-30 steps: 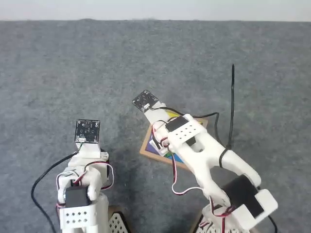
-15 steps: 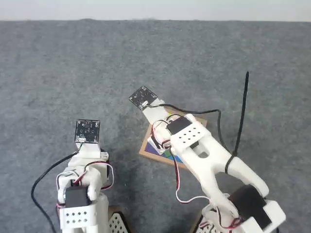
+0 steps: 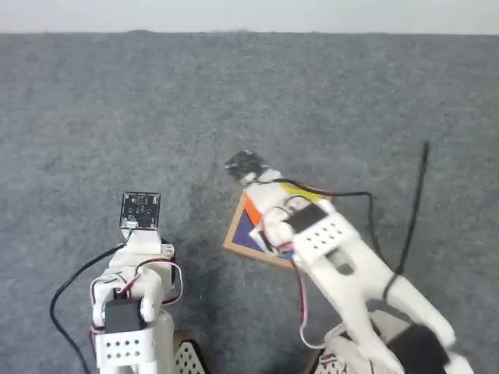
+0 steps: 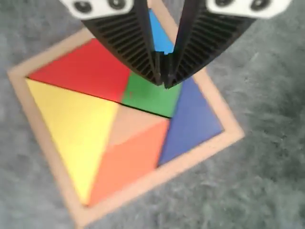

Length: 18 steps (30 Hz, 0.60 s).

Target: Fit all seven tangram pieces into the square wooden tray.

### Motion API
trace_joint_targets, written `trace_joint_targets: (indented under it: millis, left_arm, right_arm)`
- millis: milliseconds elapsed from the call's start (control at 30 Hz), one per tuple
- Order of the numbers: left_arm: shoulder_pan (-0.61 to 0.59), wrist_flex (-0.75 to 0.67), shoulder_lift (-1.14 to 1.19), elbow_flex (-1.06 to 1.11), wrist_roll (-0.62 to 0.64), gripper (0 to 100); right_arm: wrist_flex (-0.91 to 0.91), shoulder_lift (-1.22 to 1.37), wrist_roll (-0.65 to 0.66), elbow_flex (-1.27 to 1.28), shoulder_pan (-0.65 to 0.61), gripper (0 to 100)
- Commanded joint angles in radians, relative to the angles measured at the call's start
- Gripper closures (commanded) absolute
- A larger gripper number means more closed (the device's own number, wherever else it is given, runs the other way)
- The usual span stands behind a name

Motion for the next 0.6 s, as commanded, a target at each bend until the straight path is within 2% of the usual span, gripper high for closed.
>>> trace_joint_targets:
  millis: [0,333,567]
  left_arm:
    - [-0.003,0.005,-0.017,-0.013,0.017,98]
    - [-0.003,0.005,-0.017,-0.013,0.017,98]
    - [-0.003,0.005,-0.017,-0.013,0.017,98]
  right_arm:
    - [-0.081,-0.176,-0.006,0.097,0.085,99.1]
    - [-0.104,-0.549,-0.006,0.422,0.254,99.0]
    - [-0.104,-0.799,-0.006,0.577,0.266,99.0]
